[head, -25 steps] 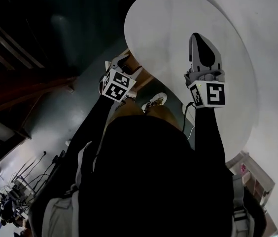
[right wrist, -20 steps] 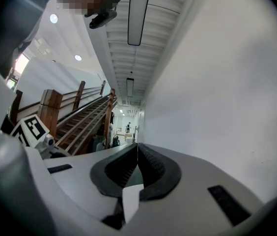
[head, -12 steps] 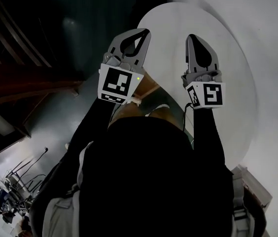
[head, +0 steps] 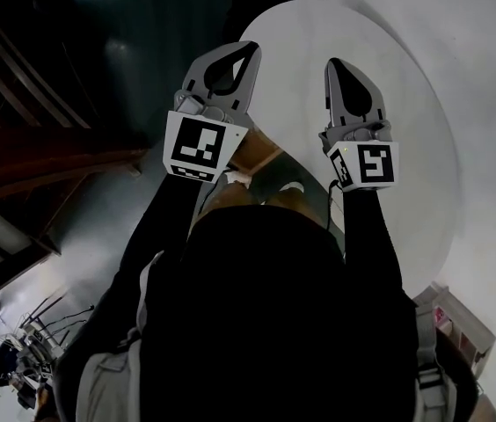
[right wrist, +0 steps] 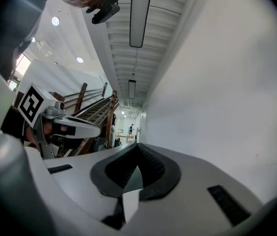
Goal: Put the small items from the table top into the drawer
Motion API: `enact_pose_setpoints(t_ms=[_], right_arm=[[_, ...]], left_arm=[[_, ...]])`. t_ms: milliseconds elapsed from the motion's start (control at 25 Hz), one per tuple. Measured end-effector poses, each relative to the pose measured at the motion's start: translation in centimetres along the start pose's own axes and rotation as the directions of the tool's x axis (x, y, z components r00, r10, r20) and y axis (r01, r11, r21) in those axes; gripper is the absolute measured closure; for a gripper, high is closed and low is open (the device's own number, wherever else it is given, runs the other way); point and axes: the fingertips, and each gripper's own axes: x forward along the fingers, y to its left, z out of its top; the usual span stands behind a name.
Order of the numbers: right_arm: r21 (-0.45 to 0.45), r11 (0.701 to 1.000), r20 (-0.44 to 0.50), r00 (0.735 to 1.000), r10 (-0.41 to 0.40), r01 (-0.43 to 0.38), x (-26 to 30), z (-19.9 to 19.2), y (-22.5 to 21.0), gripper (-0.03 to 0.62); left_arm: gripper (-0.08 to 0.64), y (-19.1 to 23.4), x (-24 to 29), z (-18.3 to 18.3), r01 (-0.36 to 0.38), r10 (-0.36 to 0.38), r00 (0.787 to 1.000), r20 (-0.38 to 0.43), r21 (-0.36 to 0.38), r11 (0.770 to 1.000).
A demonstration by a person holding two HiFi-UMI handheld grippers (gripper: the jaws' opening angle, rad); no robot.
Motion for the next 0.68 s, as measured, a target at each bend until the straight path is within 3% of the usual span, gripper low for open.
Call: enact_pose_setpoints(t_ms=[680], right_arm=[[-0.009, 0.998, -0.018, 0.998, -0.064, 0.064, -0.8, -0.4, -1.4, 0.565]], left_arm=[[0.545, -1.3, 1.8, -0.2, 0.085, -0.085, 0.996, 0.008, -0.003, 0.996]])
